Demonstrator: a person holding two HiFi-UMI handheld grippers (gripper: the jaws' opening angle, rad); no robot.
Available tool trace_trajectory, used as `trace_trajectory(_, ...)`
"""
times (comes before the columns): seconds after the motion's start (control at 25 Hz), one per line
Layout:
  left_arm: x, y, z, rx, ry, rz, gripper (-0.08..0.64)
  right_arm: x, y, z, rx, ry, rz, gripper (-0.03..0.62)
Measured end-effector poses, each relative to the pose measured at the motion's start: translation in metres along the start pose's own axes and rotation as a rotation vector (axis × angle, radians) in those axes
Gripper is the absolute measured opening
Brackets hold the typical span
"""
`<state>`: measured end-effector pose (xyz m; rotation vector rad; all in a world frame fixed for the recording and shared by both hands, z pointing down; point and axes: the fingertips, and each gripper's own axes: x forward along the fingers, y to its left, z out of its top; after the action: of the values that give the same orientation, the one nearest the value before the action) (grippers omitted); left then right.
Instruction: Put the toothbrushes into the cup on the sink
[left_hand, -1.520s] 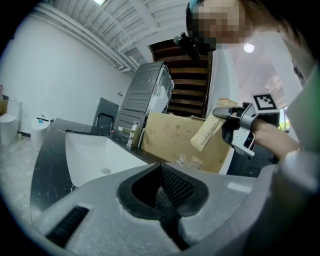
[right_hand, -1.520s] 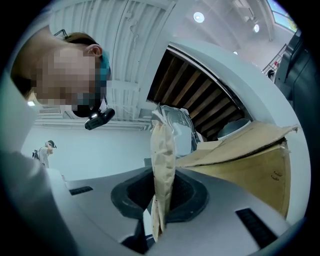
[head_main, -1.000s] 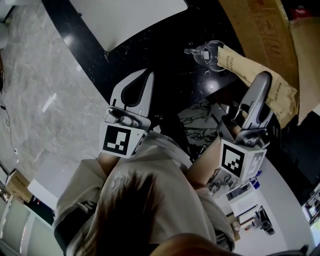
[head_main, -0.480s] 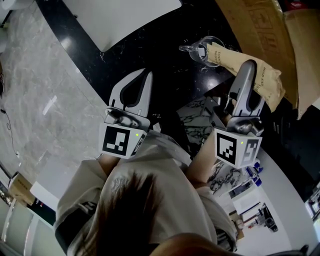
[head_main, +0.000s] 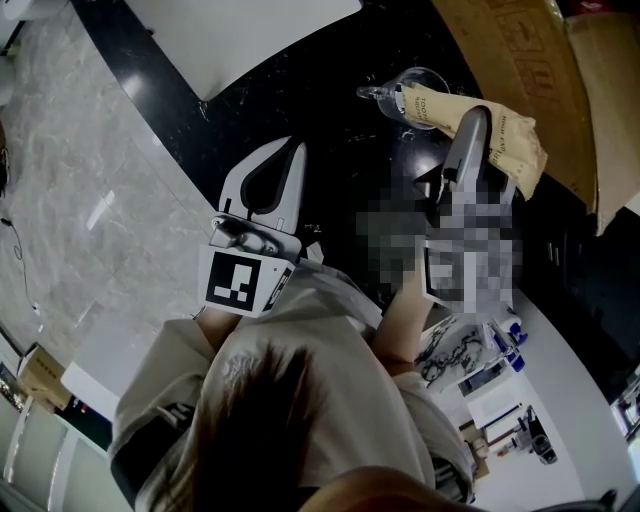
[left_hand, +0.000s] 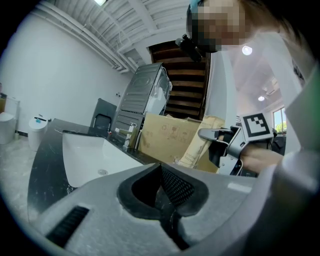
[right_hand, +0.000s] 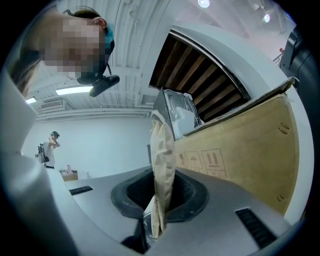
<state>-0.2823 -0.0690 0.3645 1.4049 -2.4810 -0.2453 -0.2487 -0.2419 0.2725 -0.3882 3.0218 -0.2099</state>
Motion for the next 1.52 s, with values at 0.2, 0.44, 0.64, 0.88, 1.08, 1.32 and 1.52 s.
trace_trajectory(0.2, -0.001, -0.001, -0.002, -0.002, 0.003, -0.001, 0.015, 0.002, 0.001, -0.014, -0.012, 0.016, 0.003, 0.044)
trace_trajectory(0.44, -0.002, -0.001, -0.002, -0.002, 0.002, 0.000, 0.015, 0.005, 0.004, -0.026, -0.027, 0.034, 0.016, 0.044)
trace_trajectory(0.64, -0.003, 0.000, 0.000, -0.002, -0.003, 0.000, 0.015, 0.007, 0.006, -0.036, -0.054, 0.054, 0.018, 0.044)
trace_trajectory(0.88, -0.003, 0.002, 0.001, -0.003, -0.003, 0.002, 0.015, 0.012, 0.008, -0.056, -0.123, 0.117, 0.018, 0.044)
trace_trajectory(1.08, -0.002, 0.004, 0.001, -0.004, -0.005, 0.000, 0.015, 0.015, 0.014, -0.063, -0.171, 0.124, 0.045, 0.044)
trace_trajectory(1.32, 0.000, 0.001, 0.003, -0.004, -0.005, -0.013, 0.015, 0.016, 0.019, -0.064, -0.190, 0.128, 0.056, 0.044)
trace_trajectory(1.52, 0.002, 0.001, 0.003, -0.002, -0.003, -0.017, 0.015, 0.016, 0.022, -0.064, -0.200, 0.125, 0.079, 0.046)
